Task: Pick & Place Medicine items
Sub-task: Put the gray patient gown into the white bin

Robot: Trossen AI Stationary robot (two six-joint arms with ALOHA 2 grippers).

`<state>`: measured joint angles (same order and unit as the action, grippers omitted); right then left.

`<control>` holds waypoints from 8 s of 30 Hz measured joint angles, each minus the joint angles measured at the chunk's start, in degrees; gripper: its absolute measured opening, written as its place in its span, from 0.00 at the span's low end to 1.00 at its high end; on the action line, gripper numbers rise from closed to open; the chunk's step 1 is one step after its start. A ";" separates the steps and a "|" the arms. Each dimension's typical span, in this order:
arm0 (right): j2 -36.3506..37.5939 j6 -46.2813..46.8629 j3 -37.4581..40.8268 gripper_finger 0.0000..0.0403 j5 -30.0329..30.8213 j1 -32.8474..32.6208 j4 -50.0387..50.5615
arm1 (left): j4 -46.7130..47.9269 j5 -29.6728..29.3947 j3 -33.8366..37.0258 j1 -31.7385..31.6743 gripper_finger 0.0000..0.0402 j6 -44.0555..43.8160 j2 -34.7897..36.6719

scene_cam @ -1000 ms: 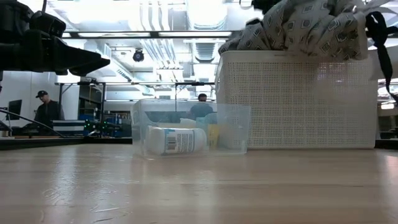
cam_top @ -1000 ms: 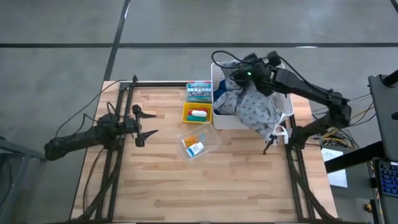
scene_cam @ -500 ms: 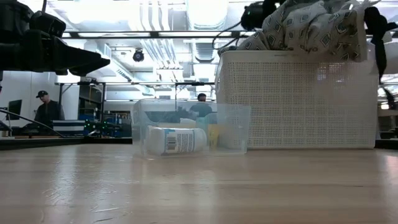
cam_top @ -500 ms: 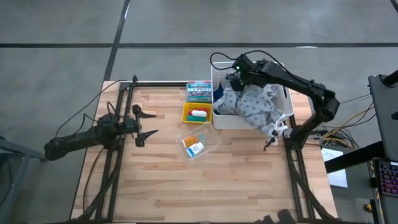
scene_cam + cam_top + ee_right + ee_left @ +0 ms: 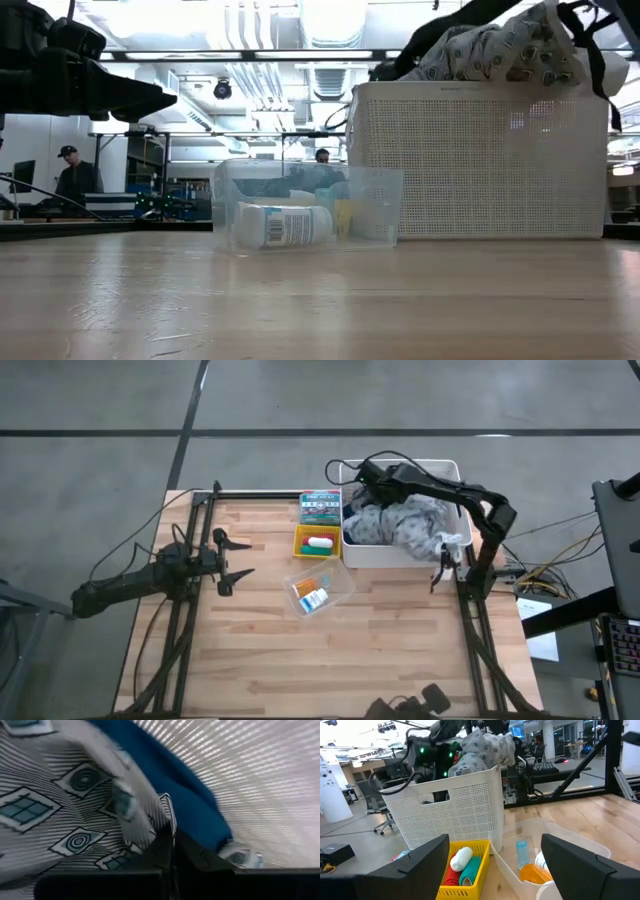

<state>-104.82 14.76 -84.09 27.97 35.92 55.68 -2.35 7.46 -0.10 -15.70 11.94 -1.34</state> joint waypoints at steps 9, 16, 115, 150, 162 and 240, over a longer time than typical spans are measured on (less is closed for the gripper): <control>-6.51 -2.31 -0.02 0.02 -0.15 0.48 -0.30 | 0.00 0.00 0.00 0.00 0.80 0.00 0.00; -7.96 -2.40 -0.11 0.02 -0.11 0.52 -0.50 | 0.00 0.00 0.00 0.00 0.80 0.00 0.00; -2.97 4.33 -0.90 0.61 -8.30 -0.15 -0.84 | 0.00 0.02 -0.02 0.00 0.80 0.00 0.00; 24.88 9.82 -15.37 0.59 -12.98 -28.31 11.53 | 0.00 0.02 0.00 0.00 0.80 0.00 0.00; 24.30 18.28 -12.10 0.59 -12.59 -45.78 21.79 | 0.00 0.00 -0.02 0.01 0.80 0.00 0.00; 21.90 -9.51 9.73 0.56 25.42 -13.66 5.38 | 0.00 0.00 -0.02 0.00 0.80 0.00 0.00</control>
<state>-82.91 5.26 -74.37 53.39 22.26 61.06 -2.35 7.46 -0.12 -15.70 11.94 -1.34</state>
